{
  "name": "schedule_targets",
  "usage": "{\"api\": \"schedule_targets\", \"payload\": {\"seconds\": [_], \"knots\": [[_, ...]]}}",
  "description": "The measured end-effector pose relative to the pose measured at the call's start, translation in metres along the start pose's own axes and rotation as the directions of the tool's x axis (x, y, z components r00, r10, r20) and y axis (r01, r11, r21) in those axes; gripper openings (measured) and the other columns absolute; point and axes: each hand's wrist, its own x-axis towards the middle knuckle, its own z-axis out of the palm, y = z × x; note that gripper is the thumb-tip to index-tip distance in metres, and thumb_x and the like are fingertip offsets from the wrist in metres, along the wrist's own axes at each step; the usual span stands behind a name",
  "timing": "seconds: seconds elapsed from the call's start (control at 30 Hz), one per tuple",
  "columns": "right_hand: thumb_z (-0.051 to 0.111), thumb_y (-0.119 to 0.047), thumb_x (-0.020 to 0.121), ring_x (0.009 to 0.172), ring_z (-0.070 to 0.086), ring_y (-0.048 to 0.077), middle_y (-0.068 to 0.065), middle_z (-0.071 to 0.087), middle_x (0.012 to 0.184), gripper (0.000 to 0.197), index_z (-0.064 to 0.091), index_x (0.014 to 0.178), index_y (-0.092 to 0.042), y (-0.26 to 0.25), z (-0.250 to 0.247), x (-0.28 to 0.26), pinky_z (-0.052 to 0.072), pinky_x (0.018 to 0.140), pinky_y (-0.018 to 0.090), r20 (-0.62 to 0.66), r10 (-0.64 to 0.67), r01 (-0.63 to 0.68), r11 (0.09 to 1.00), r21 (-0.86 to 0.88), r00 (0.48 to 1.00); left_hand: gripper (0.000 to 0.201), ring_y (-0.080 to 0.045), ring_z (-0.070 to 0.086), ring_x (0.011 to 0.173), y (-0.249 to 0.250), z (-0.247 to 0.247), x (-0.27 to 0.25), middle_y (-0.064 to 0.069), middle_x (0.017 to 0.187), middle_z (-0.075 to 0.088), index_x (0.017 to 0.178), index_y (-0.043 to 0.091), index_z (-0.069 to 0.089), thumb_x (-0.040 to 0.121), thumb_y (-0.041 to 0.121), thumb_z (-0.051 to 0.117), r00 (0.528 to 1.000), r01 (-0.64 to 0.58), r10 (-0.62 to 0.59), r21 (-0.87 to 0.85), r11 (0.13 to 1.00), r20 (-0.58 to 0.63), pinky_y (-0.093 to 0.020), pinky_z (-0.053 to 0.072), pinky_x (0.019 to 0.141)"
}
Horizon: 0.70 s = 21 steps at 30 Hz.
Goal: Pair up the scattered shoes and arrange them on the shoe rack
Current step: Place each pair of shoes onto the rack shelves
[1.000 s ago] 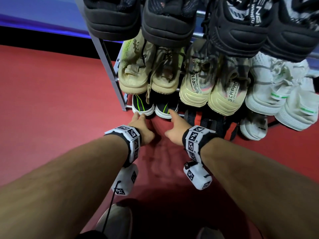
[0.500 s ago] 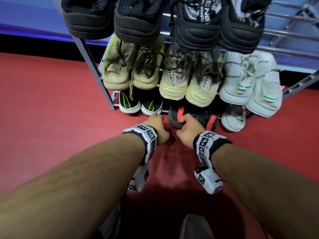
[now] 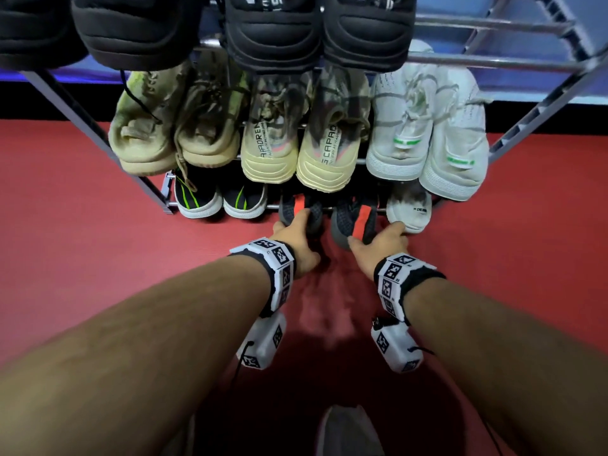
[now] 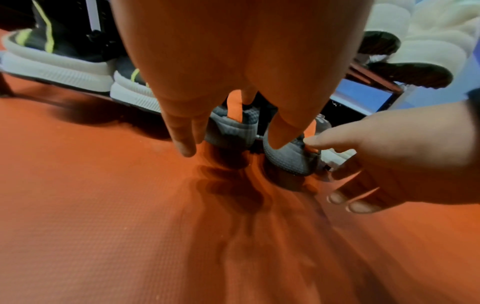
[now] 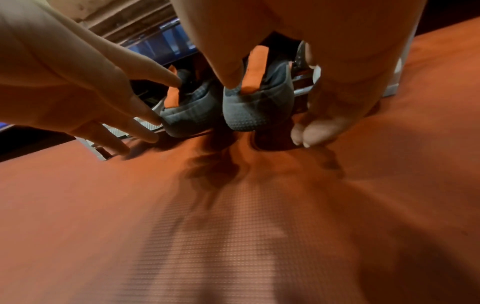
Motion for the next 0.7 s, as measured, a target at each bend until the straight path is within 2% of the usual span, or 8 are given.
{"api": "schedule_targets", "payload": {"seconds": [0.07, 0.13, 0.17, 0.23, 0.4, 0.57, 0.63, 0.7], "knots": [[0.069, -0.046, 0.083, 0.087, 0.062, 0.033, 0.015, 0.059, 0.105, 0.068, 0.035, 0.123, -0.003, 0.002, 0.007, 0.007, 0.044, 0.071, 0.032, 0.052, 0.014, -0.018, 0.998, 0.065, 0.999, 0.09, -0.039, 0.056, 0.113, 0.0, 0.003, 0.004, -0.015, 0.141, 0.032, 0.149, 0.044, 0.018, 0.077, 0.031, 0.07, 1.0, 0.012, -0.012, -0.002, 1.0, 0.001, -0.034, 0.046, 0.097], [0.066, -0.05, 0.082, 0.078, 0.066, 0.033, 0.007, 0.061, 0.084, 0.061, 0.036, 0.116, -0.008, 0.001, 0.018, 0.012, 0.052, 0.072, 0.037, 0.101, 0.02, -0.033, 0.992, 0.12, 0.995, 0.09, -0.038, 0.056, 0.114, -0.001, 0.006, 0.008, -0.015, 0.144, 0.028, 0.149, 0.045, 0.018, 0.077, 0.03, 0.07, 1.0, 0.018, -0.018, -0.005, 1.0, 0.008, -0.032, 0.044, 0.098], [0.065, -0.054, 0.08, 0.074, 0.067, 0.033, 0.007, 0.062, 0.081, 0.06, 0.036, 0.112, -0.012, 0.0, 0.023, 0.013, 0.056, 0.073, 0.042, 0.111, 0.031, -0.046, 0.989, 0.14, 0.993, 0.09, -0.037, 0.055, 0.117, -0.002, 0.006, 0.01, -0.015, 0.146, 0.026, 0.149, 0.045, 0.018, 0.078, 0.03, 0.07, 1.0, 0.021, -0.021, -0.004, 1.0, 0.014, -0.031, 0.043, 0.099], [0.063, -0.058, 0.074, 0.071, 0.069, 0.035, 0.007, 0.063, 0.083, 0.06, 0.033, 0.107, -0.018, -0.002, 0.031, 0.014, 0.058, 0.074, 0.049, 0.129, 0.06, -0.085, 0.977, 0.194, 0.99, 0.091, -0.036, 0.053, 0.121, -0.003, 0.007, 0.013, -0.015, 0.147, 0.025, 0.15, 0.045, 0.018, 0.078, 0.03, 0.071, 0.999, 0.025, -0.025, -0.005, 1.0, 0.021, -0.029, 0.04, 0.102], [0.063, -0.05, 0.068, 0.065, 0.07, 0.035, 0.009, 0.066, 0.083, 0.05, 0.028, 0.098, -0.03, 0.001, 0.038, 0.026, 0.059, 0.07, 0.051, 0.129, 0.098, -0.138, 0.928, 0.347, 0.987, 0.093, -0.036, 0.051, 0.121, -0.006, 0.004, 0.018, -0.015, 0.141, 0.028, 0.152, 0.042, 0.015, 0.078, 0.035, 0.071, 0.999, 0.033, -0.034, 0.024, 0.999, 0.022, -0.034, 0.041, 0.106], [0.064, -0.031, 0.076, 0.07, 0.071, 0.039, 0.015, 0.066, 0.091, 0.041, 0.028, 0.096, -0.028, -0.005, 0.036, 0.031, 0.058, 0.065, 0.054, 0.096, 0.073, -0.102, 0.934, 0.342, 0.993, 0.095, -0.039, 0.052, 0.116, -0.006, 0.005, 0.019, -0.015, 0.137, 0.029, 0.152, 0.039, 0.011, 0.078, 0.036, 0.069, 0.999, 0.034, -0.035, 0.057, 0.998, 0.019, -0.04, 0.044, 0.103], [0.064, -0.032, 0.074, 0.069, 0.07, 0.037, 0.009, 0.065, 0.087, 0.04, 0.029, 0.093, -0.031, -0.007, 0.038, 0.031, 0.058, 0.068, 0.054, 0.099, 0.035, -0.069, 0.926, 0.37, 0.994, 0.095, -0.038, 0.053, 0.115, -0.007, 0.004, 0.02, -0.014, 0.136, 0.028, 0.152, 0.038, 0.01, 0.078, 0.034, 0.069, 0.999, 0.031, -0.031, 0.032, 0.999, 0.009, -0.036, 0.044, 0.102], [0.066, -0.035, 0.073, 0.071, 0.07, 0.034, 0.004, 0.064, 0.083, 0.042, 0.033, 0.098, -0.03, -0.014, 0.041, 0.034, 0.058, 0.072, 0.053, 0.116, 0.006, -0.051, 0.922, 0.383, 0.993, 0.095, -0.035, 0.051, 0.119, -0.007, 0.002, 0.022, -0.014, 0.138, 0.027, 0.153, 0.036, 0.01, 0.079, 0.033, 0.07, 1.0, 0.022, -0.022, -0.003, 1.0, -0.007, -0.033, 0.041, 0.103]]}}
